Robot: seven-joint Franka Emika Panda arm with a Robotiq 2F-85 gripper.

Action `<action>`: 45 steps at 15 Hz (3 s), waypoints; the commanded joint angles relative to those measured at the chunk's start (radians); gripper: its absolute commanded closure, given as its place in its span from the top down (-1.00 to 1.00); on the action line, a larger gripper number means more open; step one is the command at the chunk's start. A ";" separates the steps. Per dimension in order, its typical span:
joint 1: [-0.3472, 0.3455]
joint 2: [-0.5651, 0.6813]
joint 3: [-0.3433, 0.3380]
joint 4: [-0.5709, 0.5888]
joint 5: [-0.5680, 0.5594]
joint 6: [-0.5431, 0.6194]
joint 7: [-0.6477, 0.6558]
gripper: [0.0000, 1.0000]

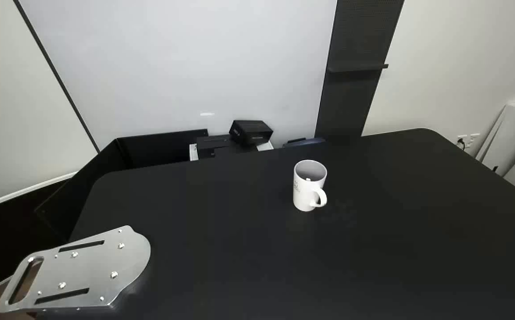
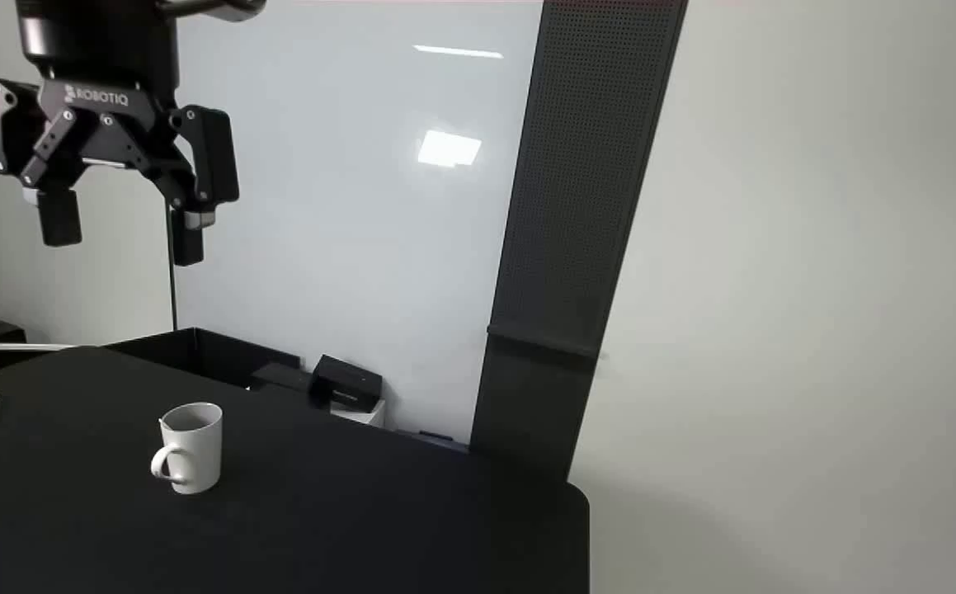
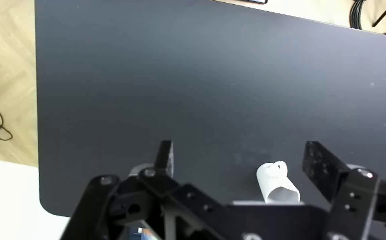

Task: Put the spoon on the table

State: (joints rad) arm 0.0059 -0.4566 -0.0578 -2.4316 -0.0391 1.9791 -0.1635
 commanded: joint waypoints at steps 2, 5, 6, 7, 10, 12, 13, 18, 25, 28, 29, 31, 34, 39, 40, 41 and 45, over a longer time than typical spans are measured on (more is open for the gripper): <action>-0.003 0.000 0.003 0.002 0.001 0.001 -0.001 1.00; -0.003 0.000 0.003 0.002 0.001 0.002 -0.001 1.00; -0.003 0.000 0.003 0.002 0.001 0.002 -0.001 1.00; -0.003 0.000 0.003 0.002 0.001 0.002 -0.001 1.00; -0.003 0.000 0.003 0.002 0.001 0.002 -0.001 1.00; -0.003 0.000 0.003 0.002 0.001 0.003 -0.001 1.00; -0.003 0.000 0.003 0.002 0.001 0.003 -0.001 1.00; -0.003 0.000 0.003 0.002 0.001 0.003 -0.001 1.00; 0.023 0.197 0.051 0.071 -0.015 0.207 0.001 1.00; 0.028 0.291 0.058 0.129 -0.012 0.267 -0.021 1.00; 0.029 0.322 0.060 0.157 -0.012 0.272 -0.031 1.00; 0.030 0.388 0.062 0.221 -0.017 0.279 -0.069 1.00; 0.032 0.482 0.073 0.317 -0.050 0.298 -0.141 1.00; 0.050 0.600 0.109 0.419 -0.157 0.360 -0.235 1.00; 0.058 0.617 0.118 0.427 -0.182 0.374 -0.246 1.00; 0.068 0.633 0.128 0.427 -0.211 0.394 -0.246 1.00; 0.110 0.679 0.166 0.415 -0.285 0.465 -0.254 1.00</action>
State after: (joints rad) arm 0.0934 0.1838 0.0878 -2.0379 -0.2732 2.4144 -0.4076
